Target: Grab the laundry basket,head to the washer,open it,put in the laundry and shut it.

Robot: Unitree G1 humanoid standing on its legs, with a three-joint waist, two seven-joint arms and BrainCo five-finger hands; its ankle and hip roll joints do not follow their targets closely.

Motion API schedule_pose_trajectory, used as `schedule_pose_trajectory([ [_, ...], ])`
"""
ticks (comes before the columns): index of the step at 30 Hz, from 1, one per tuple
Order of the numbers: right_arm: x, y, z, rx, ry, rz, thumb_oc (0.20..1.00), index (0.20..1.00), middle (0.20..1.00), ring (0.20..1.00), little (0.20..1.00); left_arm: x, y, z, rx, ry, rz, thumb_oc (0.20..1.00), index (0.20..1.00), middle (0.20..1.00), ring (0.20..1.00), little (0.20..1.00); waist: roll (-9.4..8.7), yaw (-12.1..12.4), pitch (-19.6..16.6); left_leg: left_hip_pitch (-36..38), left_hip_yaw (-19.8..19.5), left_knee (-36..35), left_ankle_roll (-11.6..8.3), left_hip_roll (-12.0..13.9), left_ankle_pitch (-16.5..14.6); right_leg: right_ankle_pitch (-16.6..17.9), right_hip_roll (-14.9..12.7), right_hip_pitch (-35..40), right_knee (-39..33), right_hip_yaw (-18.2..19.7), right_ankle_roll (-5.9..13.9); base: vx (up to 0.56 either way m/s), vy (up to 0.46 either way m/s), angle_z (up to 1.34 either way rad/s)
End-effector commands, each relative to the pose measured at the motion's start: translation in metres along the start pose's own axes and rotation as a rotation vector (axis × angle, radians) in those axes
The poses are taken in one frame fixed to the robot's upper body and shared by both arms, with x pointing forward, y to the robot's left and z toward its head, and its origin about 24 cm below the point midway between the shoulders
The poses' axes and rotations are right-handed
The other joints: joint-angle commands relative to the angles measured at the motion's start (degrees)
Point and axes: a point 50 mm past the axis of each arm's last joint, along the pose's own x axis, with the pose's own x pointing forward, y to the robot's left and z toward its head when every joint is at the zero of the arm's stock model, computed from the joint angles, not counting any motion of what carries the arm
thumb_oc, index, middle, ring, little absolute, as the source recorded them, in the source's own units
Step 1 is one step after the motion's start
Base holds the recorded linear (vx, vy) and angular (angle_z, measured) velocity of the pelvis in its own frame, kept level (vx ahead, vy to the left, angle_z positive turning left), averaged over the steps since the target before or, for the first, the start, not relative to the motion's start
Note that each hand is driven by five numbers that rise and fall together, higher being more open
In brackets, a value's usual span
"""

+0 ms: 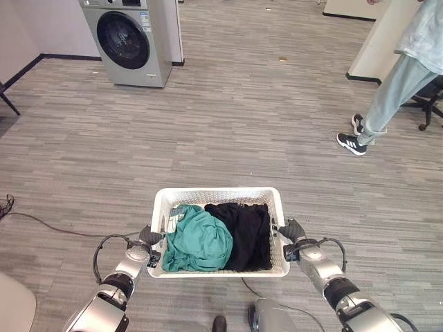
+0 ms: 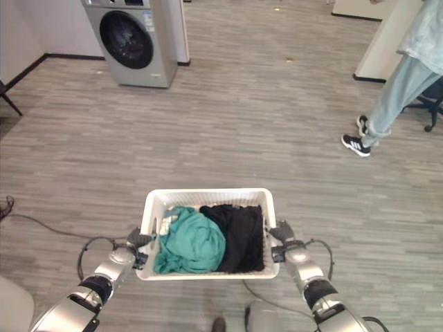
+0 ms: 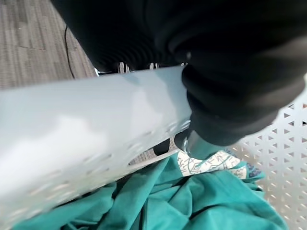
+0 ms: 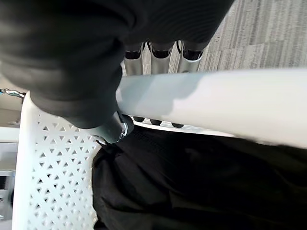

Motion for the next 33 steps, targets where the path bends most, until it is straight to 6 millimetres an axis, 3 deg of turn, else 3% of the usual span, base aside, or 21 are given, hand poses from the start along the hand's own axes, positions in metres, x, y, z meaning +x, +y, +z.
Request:
schedule_pose_trajectory([
  [1,0.009,0.001,0.060,0.116,-0.195,0.061,0.200,0.200,0.200,0.200,0.200,0.003,-0.004,0.061,-0.118,-0.218,-0.065,0.200,0.200,0.200,0.200,0.200,-2.12,-0.7,-0.8,-0.8,-4.0,3.6,-3.30,1.4,-2.0,10.7,-1.9,9.1,-17.3,2.2,4.71,0.51,-0.031,0.61],
  [4,0.008,0.000,0.063,0.139,-0.212,0.056,0.200,0.200,0.200,0.200,0.200,0.003,0.003,0.063,-0.164,-0.222,-0.046,0.200,0.200,0.200,0.200,0.200,-2.11,-1.6,-1.1,2.3,-5.7,3.4,-3.71,1.9,-3.8,12.9,-2.4,7.9,-19.1,1.1,5.56,0.32,-0.046,0.61],
  [7,0.006,-0.004,0.062,0.158,-0.219,0.055,0.200,0.200,0.200,0.200,0.200,0.003,-0.002,0.062,-0.192,-0.218,-0.059,0.200,0.200,0.200,0.200,0.200,-2.31,-2.3,-3.1,4.4,-7.8,5.1,-4.66,2.9,-4.5,14.7,-2.8,10.0,-19.3,2.7,4.23,0.37,-0.099,0.42],
  [10,0.004,-0.009,0.056,0.156,-0.203,0.050,0.200,0.200,0.200,0.200,0.200,0.002,-0.009,0.055,-0.194,-0.192,-0.083,0.200,0.200,0.200,0.200,0.200,-1.06,-3.9,-4.5,5.9,-10.1,10.2,-7.98,6.0,-1.4,11.5,-1.0,11.0,-14.5,1.6,1.49,0.40,-0.137,0.40],
  [11,0.004,-0.009,0.056,0.156,-0.203,0.050,0.200,0.200,0.200,0.200,0.200,0.002,-0.009,0.055,-0.194,-0.192,-0.083,0.200,0.200,0.200,0.200,0.200,-1.00,-4.0,-4.5,5.8,-10.2,10.3,-7.99,6.1,-1.5,11.4,-1.0,11.0,-14.5,1.5,1.47,0.33,-0.099,0.34],
  [12,0.003,-0.011,0.052,0.150,-0.191,0.054,0.200,0.200,0.200,0.200,0.200,0.002,-0.011,0.048,-0.199,-0.169,-0.089,0.200,0.200,0.200,0.200,0.200,-0.29,-4.4,-4.9,3.8,-9.9,18.3,-11.99,7.0,5.6,9.6,-0.3,13.5,-13.7,0.5,0.26,0.29,-0.099,0.31],
  [14,0.003,-0.010,0.057,0.154,-0.211,0.063,0.200,0.200,0.200,0.200,0.200,0.003,-0.011,0.050,-0.199,-0.161,-0.094,0.200,0.200,0.200,0.200,0.200,-1.54,-4.2,-3.7,-3.0,-8.7,30.3,-15.14,6.3,12.9,8.4,-1.1,16.6,-13.6,1.4,-0.74,0.30,-0.139,0.39],
  [16,0.003,-0.009,0.060,0.150,-0.216,0.065,0.200,0.200,0.200,0.200,0.200,0.004,-0.011,0.053,-0.201,-0.167,-0.099,0.200,0.200,0.200,0.200,0.200,-2.20,-3.5,-2.7,-6.5,-7.9,35.0,-14.14,5.3,12.4,7.9,-1.3,17.4,-13.2,2.2,-1.27,0.12,-0.096,0.09],
  [18,0.003,-0.006,0.069,0.135,-0.244,0.082,0.200,0.200,0.200,0.200,0.200,0.004,-0.005,0.059,-0.197,-0.186,-0.082,0.200,0.200,0.200,0.200,0.200,-3.54,-2.9,-1.8,-10.3,-3.4,38.8,-11.85,5.5,11.5,6.7,-1.5,18.9,-12.4,3.1,-2.28,0.19,-0.131,-0.22],
  [19,0.003,-0.005,0.074,0.132,-0.259,0.089,0.200,0.200,0.200,0.200,0.200,0.005,-0.006,0.062,-0.193,-0.189,-0.086,0.200,0.200,0.200,0.200,0.200,-3.60,-2.6,-1.8,-12.6,-1.3,36.0,-10.91,6.0,10.3,6.1,-1.7,19.6,-12.2,3.1,-2.26,0.34,-0.107,-0.36],
  [21,0.001,-0.005,0.083,0.122,-0.298,0.093,0.200,0.200,0.200,0.200,0.200,0.005,-0.003,0.071,-0.181,-0.215,-0.084,0.200,0.200,0.200,0.200,0.200,-3.31,-1.3,-1.3,-17.6,3.3,26.4,-8.74,6.3,5.2,4.0,-1.5,22.9,-13.1,3.6,-1.75,0.39,-0.026,-0.22],
  [22,0.000,-0.006,0.085,0.123,-0.314,0.094,0.200,0.200,0.200,0.200,0.200,0.005,0.000,0.073,-0.181,-0.225,-0.075,0.200,0.200,0.200,0.200,0.200,-2.85,-0.7,-1.1,-18.9,4.5,19.3,-8.12,6.4,4.9,3.1,-0.9,24.4,-13.6,3.9,-1.46,0.34,0.042,-0.14],
  [26,-0.002,-0.003,0.084,0.101,-0.328,0.105,0.200,0.200,0.200,0.200,0.200,0.004,0.010,0.069,-0.182,-0.231,-0.054,0.200,0.200,0.200,0.200,0.200,-0.60,3.1,-1.2,-22.4,0.5,0.0,-8.14,6.7,11.1,-0.3,0.5,31.2,-15.5,7.5,-1.22,0.42,0.097,-0.15],
  [29,0.000,0.001,0.083,0.092,-0.318,0.113,0.200,0.200,0.200,0.200,0.200,0.004,0.013,0.064,-0.177,-0.219,-0.049,0.200,0.200,0.200,0.200,0.200,-0.27,4.8,-1.6,-22.8,3.3,-1.1,-8.82,7.3,14.0,-3.1,-0.3,35.7,-15.5,9.2,-0.86,0.41,0.150,-0.81],
  [31,-0.002,0.007,0.084,0.083,-0.324,0.134,0.200,0.200,0.200,0.200,0.200,0.003,0.014,0.061,-0.175,-0.219,-0.045,0.200,0.200,0.200,0.200,0.200,-0.12,5.5,-2.6,-21.7,3.0,-0.3,-7.95,7.8,15.4,-4.1,-1.5,36.1,-14.6,9.7,-0.16,0.31,0.197,-0.76],
  [32,-0.002,0.008,0.083,0.084,-0.323,0.134,0.200,0.200,0.200,0.200,0.200,0.003,0.014,0.061,-0.175,-0.218,-0.045,0.200,0.200,0.200,0.200,0.200,-0.21,5.5,-2.6,-21.7,3.1,-0.3,-7.93,7.7,15.4,-4.2,-1.6,36.1,-14.6,9.7,-0.14,0.37,0.281,-0.70],
  [33,-0.002,0.011,0.080,0.085,-0.312,0.140,0.200,0.200,0.200,0.200,0.200,0.003,0.016,0.057,-0.164,-0.208,-0.045,0.200,0.200,0.200,0.200,0.200,-1.04,6.0,-3.5,-21.7,3.9,1.9,-6.98,7.0,14.1,-3.8,-3.7,35.9,-12.8,10.9,1.40,0.56,0.424,-0.83],
])
